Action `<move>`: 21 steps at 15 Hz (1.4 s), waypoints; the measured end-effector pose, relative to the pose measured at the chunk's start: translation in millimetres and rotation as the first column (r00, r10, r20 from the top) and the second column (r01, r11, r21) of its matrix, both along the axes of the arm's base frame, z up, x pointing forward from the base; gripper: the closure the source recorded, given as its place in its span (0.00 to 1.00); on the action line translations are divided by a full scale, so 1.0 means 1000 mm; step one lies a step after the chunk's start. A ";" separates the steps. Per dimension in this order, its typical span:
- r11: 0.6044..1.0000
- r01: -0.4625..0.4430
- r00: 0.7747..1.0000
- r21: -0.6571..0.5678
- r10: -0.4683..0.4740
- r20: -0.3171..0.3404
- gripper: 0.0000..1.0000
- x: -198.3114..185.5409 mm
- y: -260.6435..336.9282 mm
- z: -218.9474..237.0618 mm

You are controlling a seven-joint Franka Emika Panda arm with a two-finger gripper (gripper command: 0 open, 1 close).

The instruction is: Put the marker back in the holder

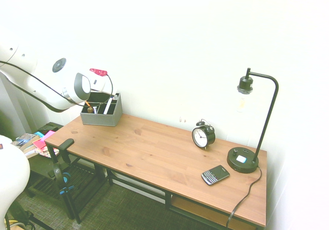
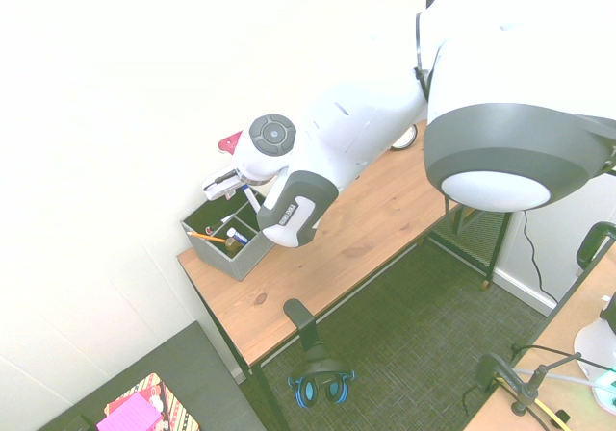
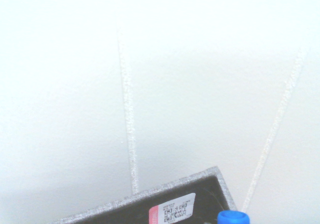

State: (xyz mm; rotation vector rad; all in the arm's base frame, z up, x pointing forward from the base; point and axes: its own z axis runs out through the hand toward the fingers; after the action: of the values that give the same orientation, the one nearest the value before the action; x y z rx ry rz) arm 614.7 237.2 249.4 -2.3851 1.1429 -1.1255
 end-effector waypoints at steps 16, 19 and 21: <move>1.000 0.009 0.923 -0.026 -0.018 -0.385 0.00 -0.032 -0.031 0.102; 0.998 -0.023 0.839 -0.061 -0.014 -0.543 0.00 -0.045 -0.097 0.105; 0.997 -0.057 0.774 -0.058 0.008 -0.633 0.00 -0.057 -0.151 0.102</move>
State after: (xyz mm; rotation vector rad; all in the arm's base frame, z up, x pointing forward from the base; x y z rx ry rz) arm 557.3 85.9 351.7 -2.9345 1.2404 -0.3244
